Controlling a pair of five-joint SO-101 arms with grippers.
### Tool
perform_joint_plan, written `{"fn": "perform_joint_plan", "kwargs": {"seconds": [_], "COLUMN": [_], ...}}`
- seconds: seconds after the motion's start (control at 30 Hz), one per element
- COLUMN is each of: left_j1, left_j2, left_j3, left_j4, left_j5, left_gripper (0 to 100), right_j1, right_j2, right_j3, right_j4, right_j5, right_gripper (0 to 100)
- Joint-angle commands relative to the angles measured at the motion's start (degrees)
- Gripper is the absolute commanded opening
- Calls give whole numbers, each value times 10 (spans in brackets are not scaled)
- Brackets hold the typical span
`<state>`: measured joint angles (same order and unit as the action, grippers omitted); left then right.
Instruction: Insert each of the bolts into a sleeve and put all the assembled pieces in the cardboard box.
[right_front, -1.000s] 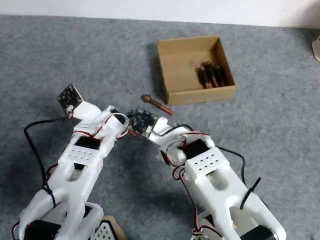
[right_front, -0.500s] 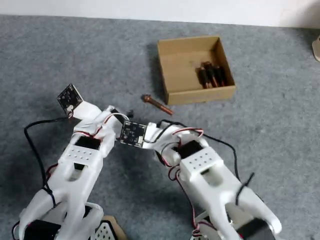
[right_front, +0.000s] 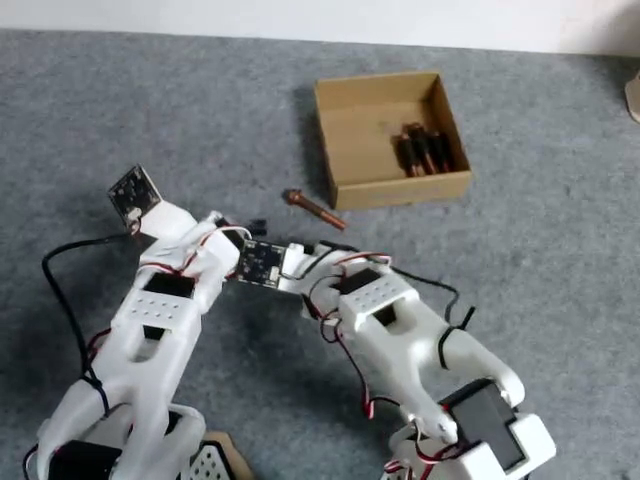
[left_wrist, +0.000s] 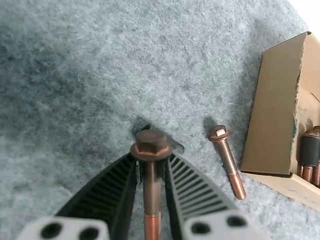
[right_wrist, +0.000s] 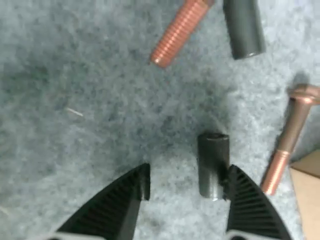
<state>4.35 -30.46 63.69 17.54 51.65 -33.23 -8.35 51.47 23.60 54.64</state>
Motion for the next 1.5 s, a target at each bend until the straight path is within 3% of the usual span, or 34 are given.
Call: {"fn": "perform_joint_plan", "kwargs": {"seconds": [0.0, 0.27, 0.47, 0.9, 1.0, 1.1, 1.47], "left_j1": [11, -6, -6, -6, -6, -6, -6], "left_j2": [-20, -22, -21, -23, -23, -23, -22], "left_j3": [-3, -4, -3, -3, -3, -3, -4], "left_j4": [-13, -13, -13, -13, -13, -13, -13], "left_j5": [-7, -55, -55, -55, -55, -55, -55], "left_gripper": [5, 5, 5, 5, 5, 5, 5], "right_j1": [-12, -22, -21, 15, 16, 16, 39], "right_j2": [6, 9, 10, 145, 145, 145, 138], "right_j3": [-16, 14, 23, -25, -25, -27, -30], "right_j4": [-45, -168, -172, -168, -168, -168, -172], "right_j5": [35, 61, 20, 18, 18, 14, -51], "right_gripper": [235, 235, 235, 234, 166, 0, 5]}}
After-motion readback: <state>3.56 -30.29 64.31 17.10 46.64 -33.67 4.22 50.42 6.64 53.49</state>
